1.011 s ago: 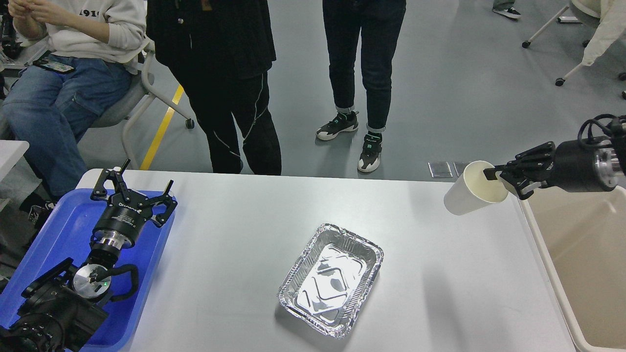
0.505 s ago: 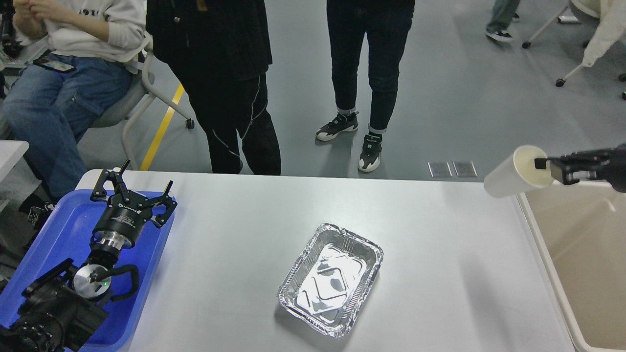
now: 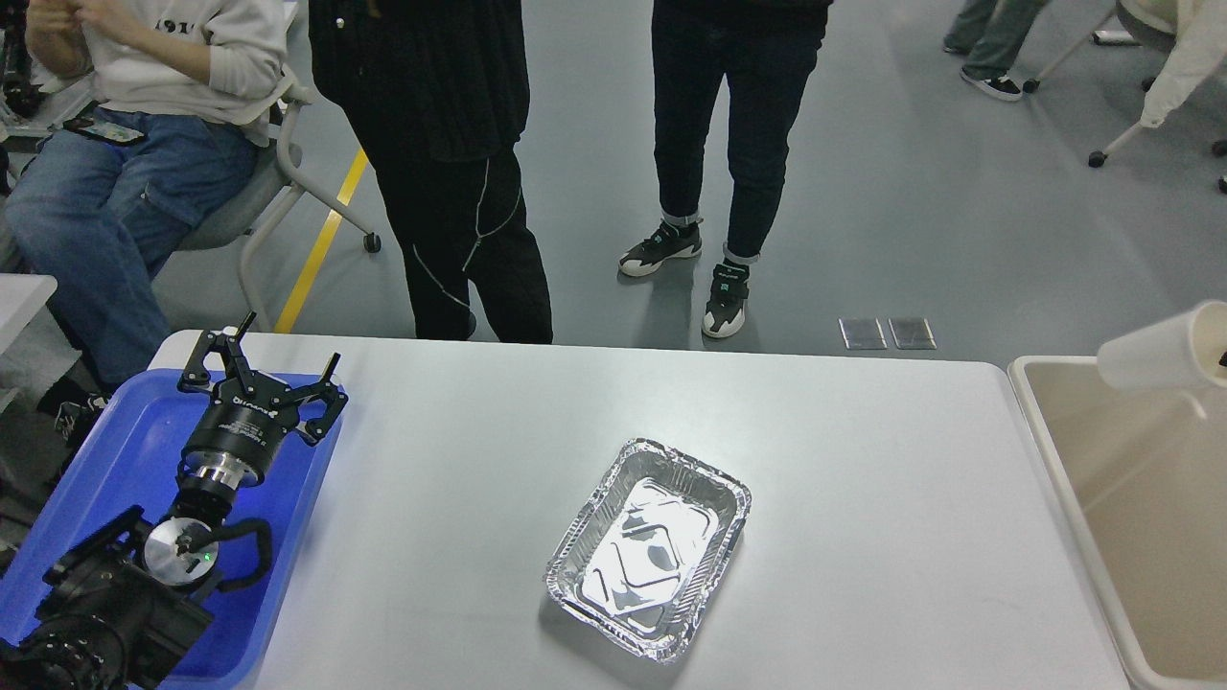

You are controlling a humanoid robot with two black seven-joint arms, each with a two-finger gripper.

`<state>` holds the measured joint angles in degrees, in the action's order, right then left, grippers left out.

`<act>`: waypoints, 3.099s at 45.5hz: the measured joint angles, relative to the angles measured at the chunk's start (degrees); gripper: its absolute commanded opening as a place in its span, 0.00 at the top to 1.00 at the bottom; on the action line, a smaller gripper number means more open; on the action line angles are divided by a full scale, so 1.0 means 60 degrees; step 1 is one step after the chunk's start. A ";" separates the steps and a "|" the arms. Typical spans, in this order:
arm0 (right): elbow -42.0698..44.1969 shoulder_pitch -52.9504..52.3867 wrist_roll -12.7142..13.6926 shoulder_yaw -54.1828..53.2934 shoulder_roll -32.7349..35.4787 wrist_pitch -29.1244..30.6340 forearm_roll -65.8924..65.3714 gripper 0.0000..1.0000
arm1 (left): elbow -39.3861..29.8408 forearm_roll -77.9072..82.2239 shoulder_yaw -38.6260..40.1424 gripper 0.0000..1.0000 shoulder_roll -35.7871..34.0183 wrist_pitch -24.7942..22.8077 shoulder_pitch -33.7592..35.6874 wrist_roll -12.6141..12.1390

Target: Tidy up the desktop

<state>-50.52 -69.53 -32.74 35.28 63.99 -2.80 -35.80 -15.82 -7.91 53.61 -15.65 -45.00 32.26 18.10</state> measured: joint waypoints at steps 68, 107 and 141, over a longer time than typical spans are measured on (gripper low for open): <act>0.7089 0.6850 0.1480 -0.4087 -0.5601 -0.0393 0.7669 1.00 | 0.0000 -0.0010 0.0000 0.00 -0.0014 0.0000 0.0000 0.0001; 0.7487 0.7112 0.1551 -0.5372 -0.6054 -0.0543 0.7697 0.01 | 0.0013 -0.0029 0.0000 0.00 -0.0014 0.0000 0.0000 0.0015; 0.4700 0.6583 0.0643 -1.0316 -0.4943 0.1082 0.6898 0.00 | 0.0014 -0.0035 0.0000 0.00 -0.0017 0.0000 0.0001 0.0016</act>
<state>-22.33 -30.03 -28.88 -26.62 34.33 3.69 5.59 -15.73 -8.12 53.61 -15.75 -45.00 32.26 18.20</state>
